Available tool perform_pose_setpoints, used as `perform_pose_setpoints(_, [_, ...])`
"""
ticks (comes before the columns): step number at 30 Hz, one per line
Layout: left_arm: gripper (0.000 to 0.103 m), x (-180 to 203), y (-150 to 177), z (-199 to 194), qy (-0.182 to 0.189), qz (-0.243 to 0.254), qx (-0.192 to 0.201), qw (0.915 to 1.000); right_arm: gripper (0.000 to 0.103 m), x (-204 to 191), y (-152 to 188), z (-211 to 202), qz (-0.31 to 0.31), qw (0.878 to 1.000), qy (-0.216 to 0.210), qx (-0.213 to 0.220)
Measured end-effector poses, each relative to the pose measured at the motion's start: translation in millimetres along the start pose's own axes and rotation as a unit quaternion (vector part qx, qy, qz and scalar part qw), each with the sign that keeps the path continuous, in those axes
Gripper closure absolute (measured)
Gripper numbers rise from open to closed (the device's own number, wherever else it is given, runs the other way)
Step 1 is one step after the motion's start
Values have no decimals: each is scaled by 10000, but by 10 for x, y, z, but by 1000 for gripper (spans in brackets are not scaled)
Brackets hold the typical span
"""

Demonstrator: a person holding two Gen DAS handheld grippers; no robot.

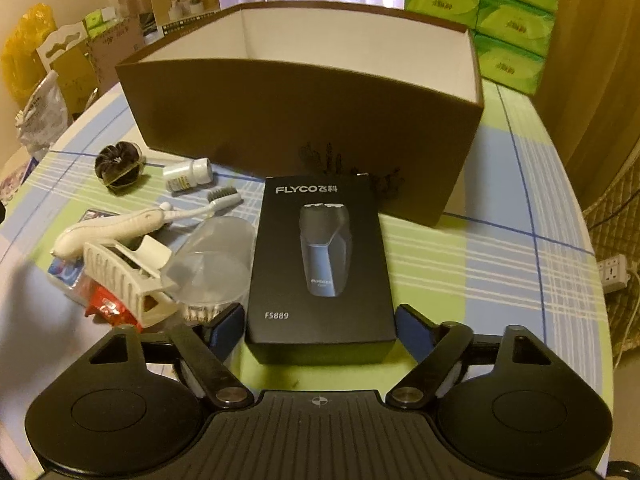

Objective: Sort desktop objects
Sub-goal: 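Grasp the dark scrunchie with the left tool while the right tool grasps the FLYCO box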

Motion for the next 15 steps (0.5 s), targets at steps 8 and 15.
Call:
perform_pose_setpoints(8, [1,-23,-59,184,54,59,-107,9999,27,55,108,-107,84,9999,141,33])
perform_pose_setpoints(15, [6,-10,-178,406,104,196,-141,9997,27,333,355,-348,802,9946,639,-129])
Point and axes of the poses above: each gripper's, at about its wrist camera, not at the fingertips, and z roughly the way its jaws point, x to its right, y to its underside, the point moved 2 cm from there along z, roughly the way its jaws point, and after that the axes turned 1 degree about -z, right-handed, at the moved point
